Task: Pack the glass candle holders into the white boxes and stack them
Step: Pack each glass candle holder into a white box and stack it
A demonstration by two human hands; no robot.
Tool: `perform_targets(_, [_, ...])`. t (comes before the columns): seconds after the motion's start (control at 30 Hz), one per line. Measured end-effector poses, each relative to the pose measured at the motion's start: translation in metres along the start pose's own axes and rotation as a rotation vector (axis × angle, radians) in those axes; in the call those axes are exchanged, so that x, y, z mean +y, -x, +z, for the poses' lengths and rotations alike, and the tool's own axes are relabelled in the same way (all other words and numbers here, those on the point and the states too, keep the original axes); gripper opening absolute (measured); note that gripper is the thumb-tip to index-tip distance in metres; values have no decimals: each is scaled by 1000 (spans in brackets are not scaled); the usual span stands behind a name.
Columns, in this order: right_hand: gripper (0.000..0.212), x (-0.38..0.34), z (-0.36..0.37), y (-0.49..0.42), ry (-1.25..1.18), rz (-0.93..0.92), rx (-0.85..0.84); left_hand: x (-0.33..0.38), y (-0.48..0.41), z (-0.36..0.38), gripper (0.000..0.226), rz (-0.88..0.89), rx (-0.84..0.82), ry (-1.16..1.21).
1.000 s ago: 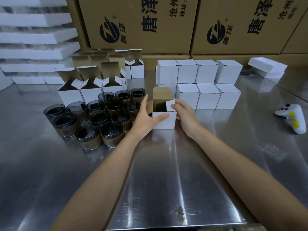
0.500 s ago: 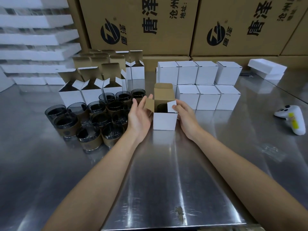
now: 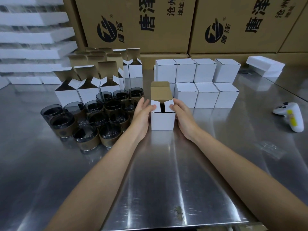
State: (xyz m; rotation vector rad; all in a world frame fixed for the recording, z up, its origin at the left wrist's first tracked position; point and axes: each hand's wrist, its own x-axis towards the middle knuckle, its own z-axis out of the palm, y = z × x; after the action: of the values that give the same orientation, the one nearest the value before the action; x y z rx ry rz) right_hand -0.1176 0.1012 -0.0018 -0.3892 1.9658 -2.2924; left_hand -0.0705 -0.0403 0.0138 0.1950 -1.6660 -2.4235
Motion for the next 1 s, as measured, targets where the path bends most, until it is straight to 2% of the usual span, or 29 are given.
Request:
perform_targets(0.1, [28, -2, 2, 1, -7, -1, 1, 1, -2, 2, 59, 2, -43, -13])
perform_targets(0.2, [27, -2, -1, 1, -16, -12, -9, 2, 0, 4, 59, 23, -46, -8])
perform_targets(0.37, [38, -4, -1, 2, -92, -36, -34, 1, 1, 4, 58, 99, -68, -36])
perform_targets(0.53, [23, -6, -2, 2, -121, -31, -46, -2, 5, 4, 22, 108, 12, -109])
perform_targets(0.6, [23, -6, -6, 2, -62, -41, -61, -4, 6, 5, 17, 115, 46, -136])
perform_targets(0.73, [27, -7, -14, 0, 56, -38, -80, -4, 7, 5, 21, 156, 73, -199])
perform_targets(0.87, [50, -9, -16, 10, 223, -46, -199, -3, 7, 4, 25, 169, 83, -206])
perform_targets(0.93, [51, -10, -15, 14, 312, -82, -210, -4, 12, 3, 27, 194, 24, -255])
perform_targets(1.0, [45, -10, -13, 15, 334, -126, -188, -6, 15, 3, 42, 199, -55, -346])
